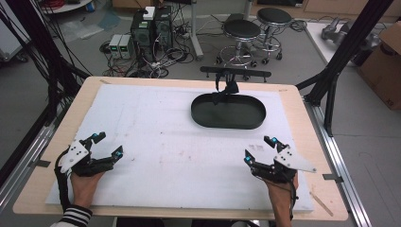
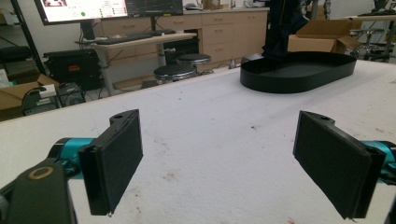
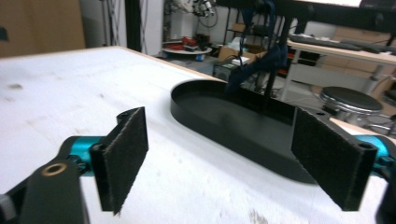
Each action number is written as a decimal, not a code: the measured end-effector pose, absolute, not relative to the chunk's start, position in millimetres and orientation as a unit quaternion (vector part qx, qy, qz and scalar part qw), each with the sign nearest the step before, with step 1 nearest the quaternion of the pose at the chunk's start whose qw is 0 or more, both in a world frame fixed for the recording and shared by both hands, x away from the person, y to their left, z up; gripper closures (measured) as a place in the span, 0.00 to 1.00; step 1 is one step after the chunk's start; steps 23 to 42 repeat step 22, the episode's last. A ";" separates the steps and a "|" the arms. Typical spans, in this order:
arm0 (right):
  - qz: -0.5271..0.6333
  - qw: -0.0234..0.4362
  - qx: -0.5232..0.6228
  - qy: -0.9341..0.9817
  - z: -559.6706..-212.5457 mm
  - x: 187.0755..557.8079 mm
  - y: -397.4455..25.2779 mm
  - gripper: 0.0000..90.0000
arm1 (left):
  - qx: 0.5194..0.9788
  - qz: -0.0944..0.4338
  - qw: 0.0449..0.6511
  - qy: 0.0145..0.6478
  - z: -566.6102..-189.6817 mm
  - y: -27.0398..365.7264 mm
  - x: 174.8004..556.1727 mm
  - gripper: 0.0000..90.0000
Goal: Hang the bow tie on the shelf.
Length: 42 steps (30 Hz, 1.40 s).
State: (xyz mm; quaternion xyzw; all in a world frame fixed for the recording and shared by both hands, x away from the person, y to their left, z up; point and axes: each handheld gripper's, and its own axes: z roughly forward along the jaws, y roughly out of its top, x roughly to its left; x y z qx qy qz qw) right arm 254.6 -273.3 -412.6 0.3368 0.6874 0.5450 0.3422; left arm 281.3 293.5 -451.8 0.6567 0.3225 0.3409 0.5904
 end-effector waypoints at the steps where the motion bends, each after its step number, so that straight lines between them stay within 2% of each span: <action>1: 0.545 0.343 0.339 0.686 -417.8 254.6 -273.9 0.19 | 0.656 0.342 0.591 0.322 -451.9 293.3 281.4 0.18; 10: 0.543 0.360 0.373 0.660 -450.0 255.6 -284.9 0.14 | 0.655 0.341 0.592 0.323 -451.9 293.4 281.2 0.18; 42: 0.548 0.366 0.371 0.655 -451.0 254.5 -285.8 0.13 | 0.652 0.339 0.594 0.327 -452.1 294.2 281.6 0.18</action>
